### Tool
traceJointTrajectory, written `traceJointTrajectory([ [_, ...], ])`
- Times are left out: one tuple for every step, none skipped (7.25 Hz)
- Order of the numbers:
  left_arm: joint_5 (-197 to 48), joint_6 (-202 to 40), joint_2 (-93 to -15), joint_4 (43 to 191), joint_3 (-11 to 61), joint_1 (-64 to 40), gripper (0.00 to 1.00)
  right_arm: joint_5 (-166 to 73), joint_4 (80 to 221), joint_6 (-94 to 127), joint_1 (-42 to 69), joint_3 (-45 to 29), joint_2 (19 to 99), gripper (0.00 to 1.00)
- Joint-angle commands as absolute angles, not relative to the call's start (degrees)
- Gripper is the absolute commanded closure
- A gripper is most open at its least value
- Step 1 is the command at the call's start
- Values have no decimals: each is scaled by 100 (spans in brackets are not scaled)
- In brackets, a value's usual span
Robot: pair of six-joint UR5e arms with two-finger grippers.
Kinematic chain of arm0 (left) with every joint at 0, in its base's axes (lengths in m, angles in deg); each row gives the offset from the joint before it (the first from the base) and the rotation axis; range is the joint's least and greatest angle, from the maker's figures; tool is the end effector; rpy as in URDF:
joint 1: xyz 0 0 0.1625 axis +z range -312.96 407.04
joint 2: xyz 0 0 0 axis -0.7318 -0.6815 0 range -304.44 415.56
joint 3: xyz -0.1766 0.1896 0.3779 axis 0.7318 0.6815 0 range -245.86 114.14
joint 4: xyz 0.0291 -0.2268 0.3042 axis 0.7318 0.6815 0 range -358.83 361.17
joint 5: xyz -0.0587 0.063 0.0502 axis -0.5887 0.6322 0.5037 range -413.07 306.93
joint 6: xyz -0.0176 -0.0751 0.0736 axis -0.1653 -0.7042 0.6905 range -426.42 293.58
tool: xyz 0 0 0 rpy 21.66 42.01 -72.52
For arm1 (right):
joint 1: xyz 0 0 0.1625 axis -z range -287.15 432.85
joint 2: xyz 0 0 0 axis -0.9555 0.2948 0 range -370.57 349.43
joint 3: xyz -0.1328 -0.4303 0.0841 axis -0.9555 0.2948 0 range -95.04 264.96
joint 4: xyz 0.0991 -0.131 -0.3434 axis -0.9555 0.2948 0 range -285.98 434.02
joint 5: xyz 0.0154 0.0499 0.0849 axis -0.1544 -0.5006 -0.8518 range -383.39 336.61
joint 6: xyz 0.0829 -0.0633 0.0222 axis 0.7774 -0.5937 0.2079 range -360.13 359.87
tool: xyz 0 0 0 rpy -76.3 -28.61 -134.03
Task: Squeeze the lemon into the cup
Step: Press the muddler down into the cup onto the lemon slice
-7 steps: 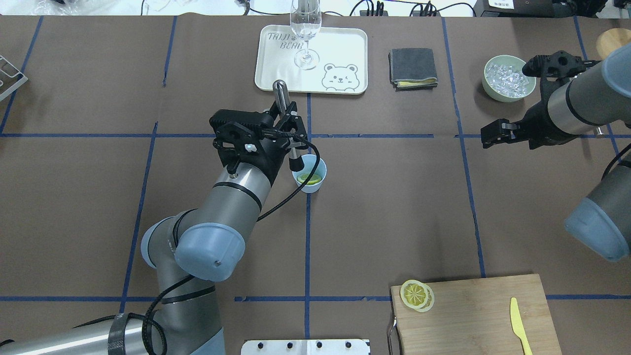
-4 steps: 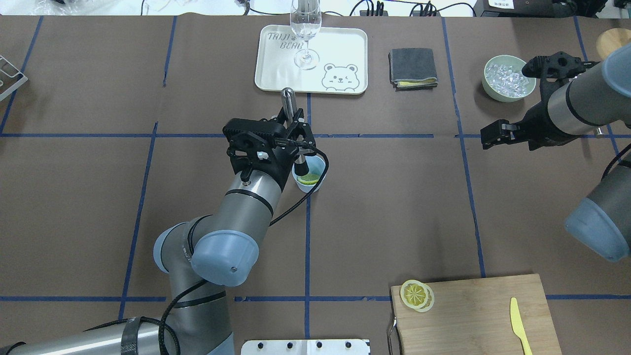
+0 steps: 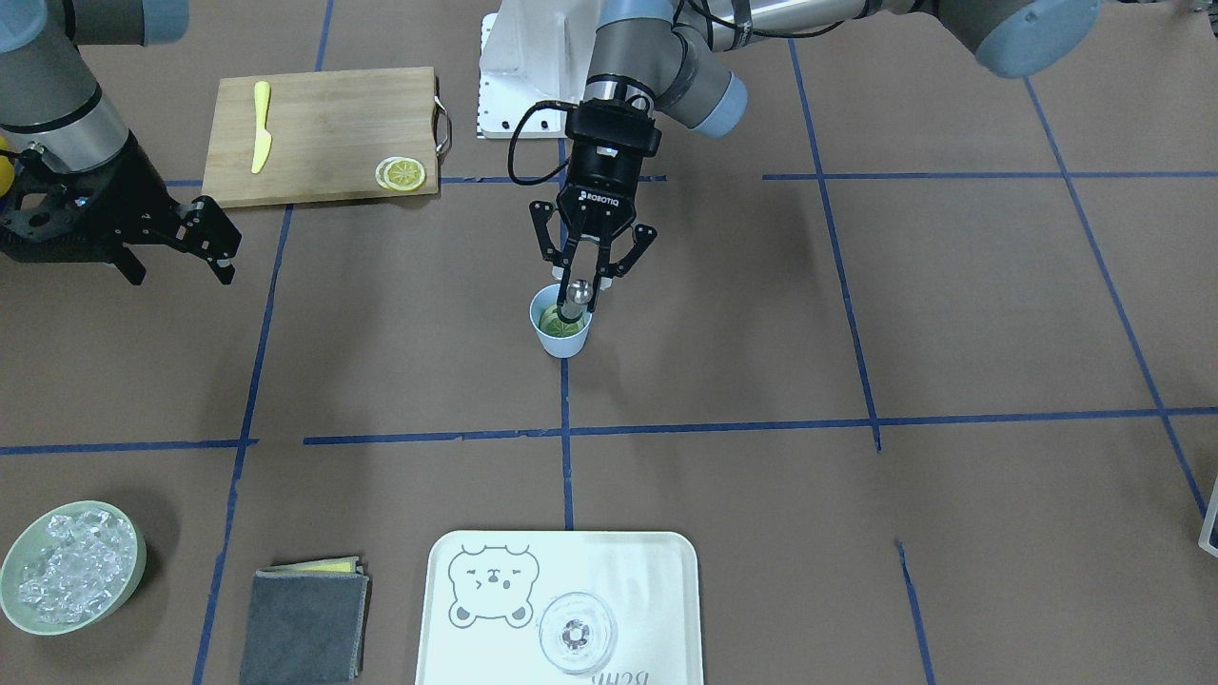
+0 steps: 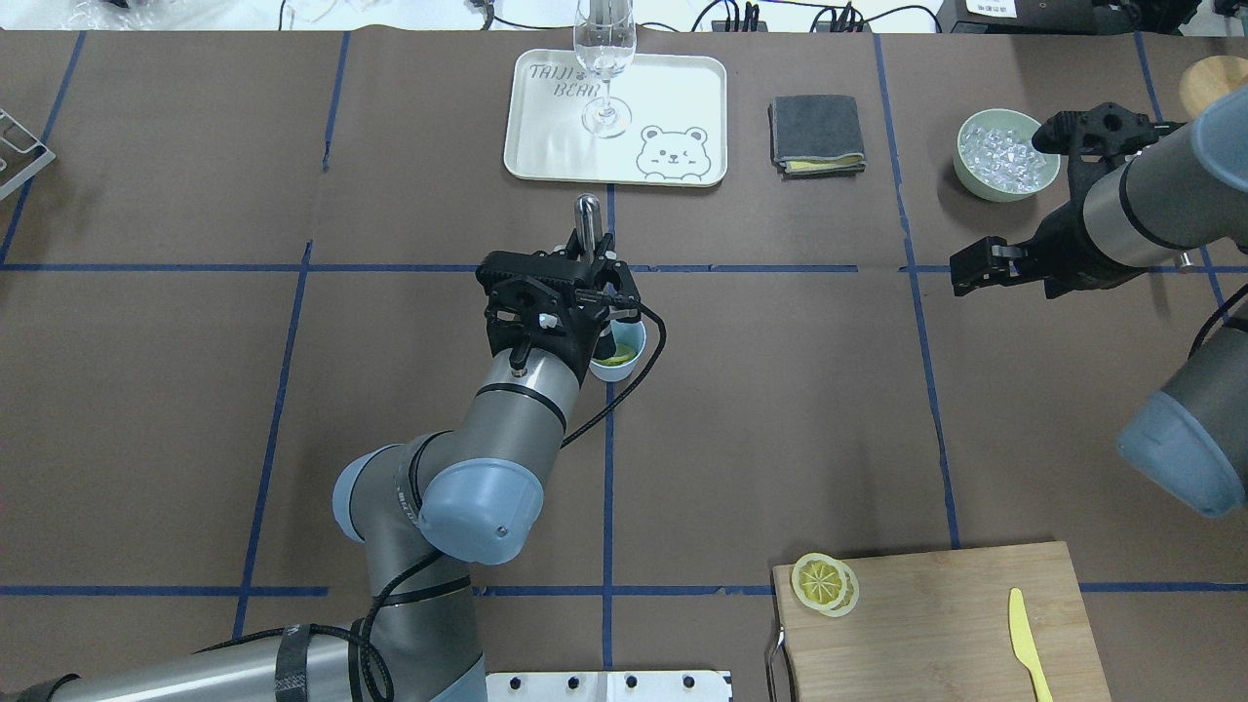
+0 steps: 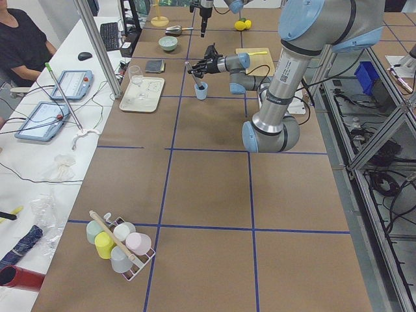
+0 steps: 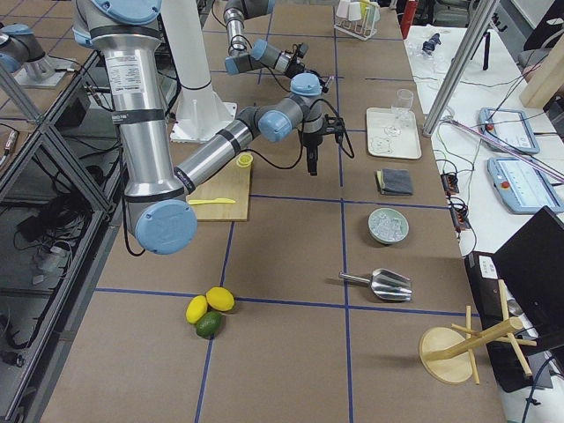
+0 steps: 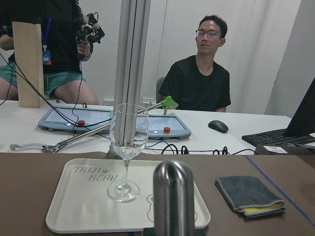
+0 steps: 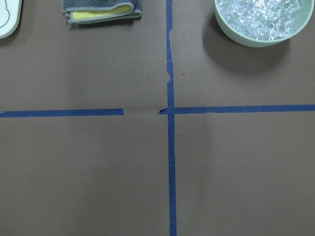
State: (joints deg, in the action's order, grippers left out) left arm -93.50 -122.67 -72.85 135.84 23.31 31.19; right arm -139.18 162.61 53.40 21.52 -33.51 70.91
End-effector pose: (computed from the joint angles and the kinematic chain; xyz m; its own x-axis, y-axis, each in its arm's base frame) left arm 0.5659 -0.3836 0.2148 0.6096 0.2015 -0.7667 0.6783 0.3681 0.6360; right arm -0.2385 -0.4372 0.4144 0.7114 0.0323 0.7021 -0.1384 0.9858 0.0949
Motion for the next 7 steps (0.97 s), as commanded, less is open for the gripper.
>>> traceJointTrajectory([
  [-9350, -12267, -7276, 13599, 2187, 3218, 100, -13923, 16262, 5340, 2152, -3352, 7090, 0],
  [-9350, -12267, -7267, 13687, 2125, 3218, 100, -13923, 16262, 5348, 2161, -3343, 7090, 0],
  [-9359, -12267, -7267, 13879, 2020, 3227, 100, -13923, 16253, 5349, 2161, -3343, 7090, 0],
  [-9376, -12241, -7276, 13889, 2028, 3227, 100, -13923, 16262, 5349, 2161, -3343, 7081, 0],
  [-9402, -12032, -7302, 13898, 2089, 3227, 100, -13923, 16262, 5357, 2161, -3343, 7081, 0],
  [-9429, -11734, -7302, 13951, 2307, 3227, 100, -13923, 16262, 5357, 2161, -3352, 7073, 0],
  [-9429, -11348, -7259, 13960, 2657, 3227, 100, -13931, 16262, 5366, 2161, -3352, 7072, 0],
])
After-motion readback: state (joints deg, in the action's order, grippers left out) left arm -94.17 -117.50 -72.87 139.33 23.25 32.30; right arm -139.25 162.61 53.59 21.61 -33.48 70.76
